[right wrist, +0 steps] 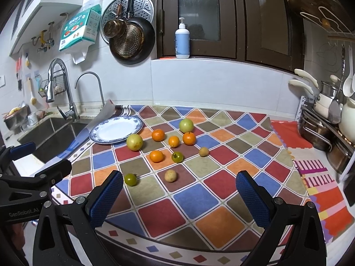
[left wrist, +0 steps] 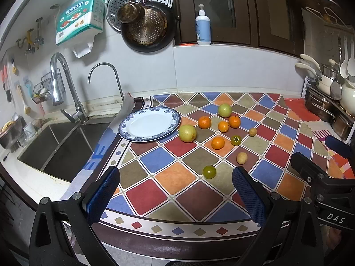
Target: Organize fruits
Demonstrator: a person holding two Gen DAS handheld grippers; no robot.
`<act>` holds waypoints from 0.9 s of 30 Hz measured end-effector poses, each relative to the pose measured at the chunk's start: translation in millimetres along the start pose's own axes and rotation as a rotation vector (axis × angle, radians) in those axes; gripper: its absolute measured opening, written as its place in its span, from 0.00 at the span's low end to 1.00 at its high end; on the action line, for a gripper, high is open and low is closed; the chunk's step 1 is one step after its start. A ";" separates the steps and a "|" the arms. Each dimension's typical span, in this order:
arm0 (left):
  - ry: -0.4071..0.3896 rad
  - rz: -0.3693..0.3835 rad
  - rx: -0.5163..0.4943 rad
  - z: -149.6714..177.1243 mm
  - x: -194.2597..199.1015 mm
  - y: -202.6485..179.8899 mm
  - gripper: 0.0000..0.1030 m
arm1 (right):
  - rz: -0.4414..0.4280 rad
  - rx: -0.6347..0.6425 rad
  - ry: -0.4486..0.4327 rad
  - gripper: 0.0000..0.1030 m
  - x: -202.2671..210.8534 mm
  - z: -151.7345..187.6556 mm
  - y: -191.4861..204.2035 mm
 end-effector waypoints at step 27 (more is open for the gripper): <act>0.156 0.124 -0.100 36.3 -89.7 -21.8 0.82 | -0.102 0.058 0.214 0.87 -100.8 26.5 10.8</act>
Point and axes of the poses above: each gripper's, at about its wrist camera, not at the fingertips, and x roughly against the way its jaws point, y to its left, z to its underside, the point moved 9 cm from there along -x, roughly the way its jaws point, and after that the axes turned 9 degrees about x, right-handed, at the moved point
